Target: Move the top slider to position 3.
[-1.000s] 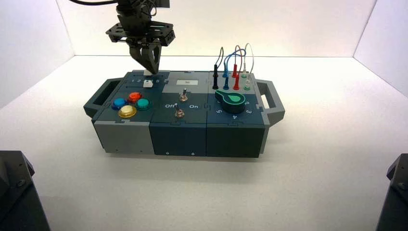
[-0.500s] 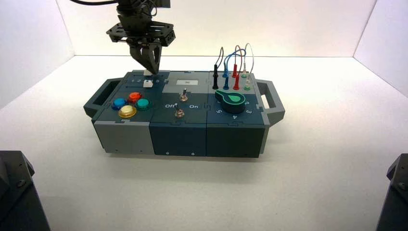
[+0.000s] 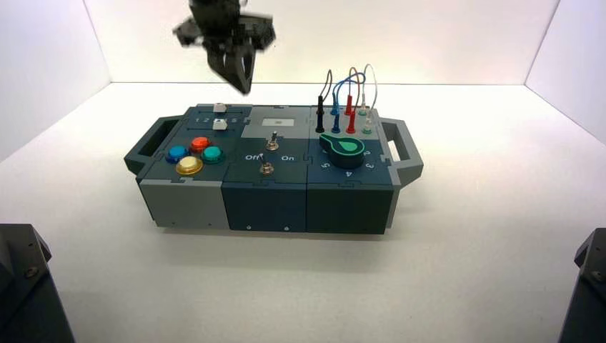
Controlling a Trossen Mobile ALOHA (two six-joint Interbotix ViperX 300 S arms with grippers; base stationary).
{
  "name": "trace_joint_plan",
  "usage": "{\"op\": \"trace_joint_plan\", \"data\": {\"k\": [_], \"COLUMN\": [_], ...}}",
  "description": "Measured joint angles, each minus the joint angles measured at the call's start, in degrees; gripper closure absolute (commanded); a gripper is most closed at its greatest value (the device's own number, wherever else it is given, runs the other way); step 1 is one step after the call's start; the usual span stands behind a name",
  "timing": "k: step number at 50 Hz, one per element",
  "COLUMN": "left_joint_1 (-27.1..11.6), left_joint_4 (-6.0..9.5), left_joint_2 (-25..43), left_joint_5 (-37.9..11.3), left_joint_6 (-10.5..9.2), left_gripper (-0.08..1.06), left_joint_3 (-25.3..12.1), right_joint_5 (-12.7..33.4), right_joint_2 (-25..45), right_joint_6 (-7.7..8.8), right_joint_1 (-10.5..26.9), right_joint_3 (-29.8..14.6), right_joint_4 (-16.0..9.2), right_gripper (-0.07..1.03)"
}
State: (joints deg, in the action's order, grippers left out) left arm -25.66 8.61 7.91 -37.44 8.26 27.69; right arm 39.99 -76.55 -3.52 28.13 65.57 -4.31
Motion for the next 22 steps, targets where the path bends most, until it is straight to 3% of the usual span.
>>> {"op": "trace_joint_plan", "data": {"k": [12, 22], "left_joint_1": [0.0, 0.0], "left_joint_4": [0.0, 0.18], "left_joint_2": [-6.3, -6.9], "left_joint_5": [-1.8, -3.4], "left_joint_6": [0.18, 0.26], "left_gripper": [1.01, 1.01], "left_joint_3": [-2.1, -2.5], "right_joint_5": [-0.1, 0.0], "right_joint_2": [0.6, 0.6], "right_joint_6": [0.0, 0.0], "right_joint_1": [-1.2, -2.1], "right_joint_3": [0.0, 0.0], "right_joint_4": [0.1, 0.1], "right_gripper": [0.98, 0.98]}}
